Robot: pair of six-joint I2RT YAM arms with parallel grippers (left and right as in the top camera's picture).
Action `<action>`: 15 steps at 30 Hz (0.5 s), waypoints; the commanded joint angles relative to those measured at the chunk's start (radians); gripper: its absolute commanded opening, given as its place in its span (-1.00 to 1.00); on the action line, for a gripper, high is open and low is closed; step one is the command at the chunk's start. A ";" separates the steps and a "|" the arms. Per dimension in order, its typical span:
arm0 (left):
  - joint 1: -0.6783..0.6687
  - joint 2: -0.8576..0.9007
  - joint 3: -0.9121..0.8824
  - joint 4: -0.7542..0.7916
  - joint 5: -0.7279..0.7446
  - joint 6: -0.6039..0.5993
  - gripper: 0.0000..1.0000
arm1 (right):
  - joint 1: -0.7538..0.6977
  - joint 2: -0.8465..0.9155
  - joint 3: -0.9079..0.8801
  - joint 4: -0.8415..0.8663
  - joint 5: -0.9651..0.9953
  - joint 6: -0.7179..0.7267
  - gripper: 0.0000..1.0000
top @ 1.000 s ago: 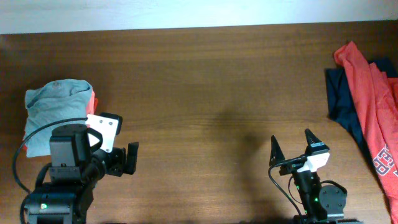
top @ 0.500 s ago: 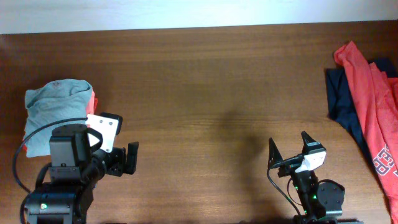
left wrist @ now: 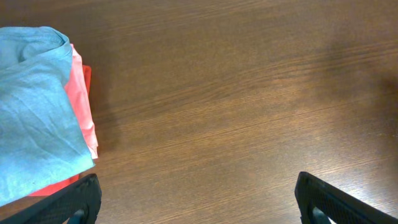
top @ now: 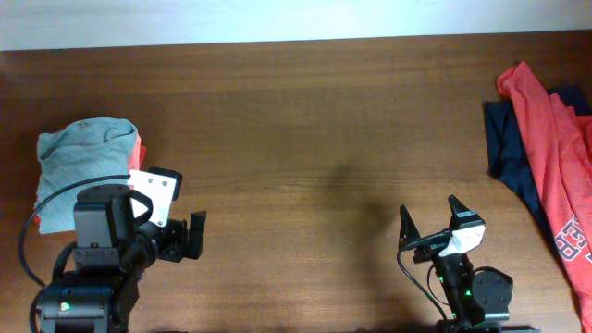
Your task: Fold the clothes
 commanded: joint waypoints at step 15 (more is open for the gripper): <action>-0.002 -0.233 -0.128 -0.004 -0.027 0.016 0.98 | -0.008 -0.003 -0.005 -0.005 -0.013 0.008 0.97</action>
